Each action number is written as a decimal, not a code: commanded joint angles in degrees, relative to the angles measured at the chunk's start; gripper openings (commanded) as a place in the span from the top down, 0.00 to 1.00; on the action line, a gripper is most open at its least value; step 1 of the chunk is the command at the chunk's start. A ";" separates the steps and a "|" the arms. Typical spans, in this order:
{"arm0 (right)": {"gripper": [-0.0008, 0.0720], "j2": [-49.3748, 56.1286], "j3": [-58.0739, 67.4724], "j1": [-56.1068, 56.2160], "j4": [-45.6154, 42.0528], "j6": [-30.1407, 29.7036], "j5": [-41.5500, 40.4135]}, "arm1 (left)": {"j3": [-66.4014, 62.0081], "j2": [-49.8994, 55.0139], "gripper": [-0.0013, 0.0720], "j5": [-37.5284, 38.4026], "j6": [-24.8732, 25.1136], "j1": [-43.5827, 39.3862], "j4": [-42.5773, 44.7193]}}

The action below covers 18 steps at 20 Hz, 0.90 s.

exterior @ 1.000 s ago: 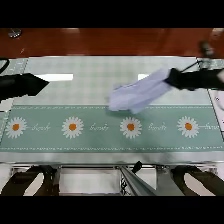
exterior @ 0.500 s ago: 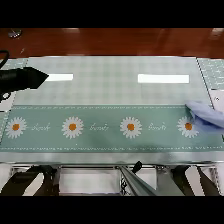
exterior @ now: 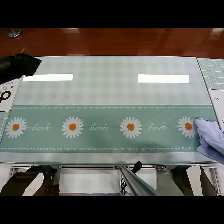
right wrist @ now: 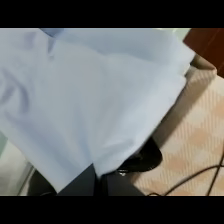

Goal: Fold the shirts.

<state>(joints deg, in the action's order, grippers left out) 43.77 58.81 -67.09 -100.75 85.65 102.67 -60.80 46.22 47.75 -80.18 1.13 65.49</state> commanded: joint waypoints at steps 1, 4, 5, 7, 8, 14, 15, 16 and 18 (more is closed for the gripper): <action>0.96 -0.07 -5.99 -0.70 -11.41 -4.26 2.01 | 0.00 1.49 0.62 -3.54 0.00 0.76 5.81; 0.96 -0.07 -8.74 -0.70 -16.31 -7.41 2.08 | 0.00 3.17 0.62 -3.82 0.00 4.02 6.12; 0.96 -0.07 -9.53 -0.70 -18.25 -7.21 2.08 | 0.00 3.54 0.62 -3.82 0.00 5.22 6.12; 0.96 -0.07 -11.41 -0.72 -21.22 -7.13 2.03 | 0.00 4.13 0.62 -3.85 0.00 7.72 6.14; 0.96 -0.07 -12.44 -0.72 -23.43 -7.13 1.95 | 0.00 4.33 0.62 -3.87 0.00 9.01 6.14; 0.96 -0.07 -14.67 -1.05 -34.36 -7.15 0.22 | 0.00 4.70 0.62 -6.75 0.00 12.17 6.12; 0.96 -0.07 -14.67 -2.05 -34.21 -7.15 0.20 | 0.00 4.79 0.62 -6.86 0.00 12.17 6.14; 0.96 -0.07 -14.67 -3.43 -33.79 -7.15 0.22 | 0.02 4.92 0.62 -6.84 0.00 12.17 6.14; 0.88 -0.07 -14.67 -6.78 -31.43 -6.99 -0.92 | 0.02 5.16 0.62 -6.84 0.00 12.07 6.12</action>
<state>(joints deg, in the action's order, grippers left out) 43.75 44.38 -70.81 -132.38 78.52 102.96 -60.80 51.09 41.54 -80.18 12.93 71.59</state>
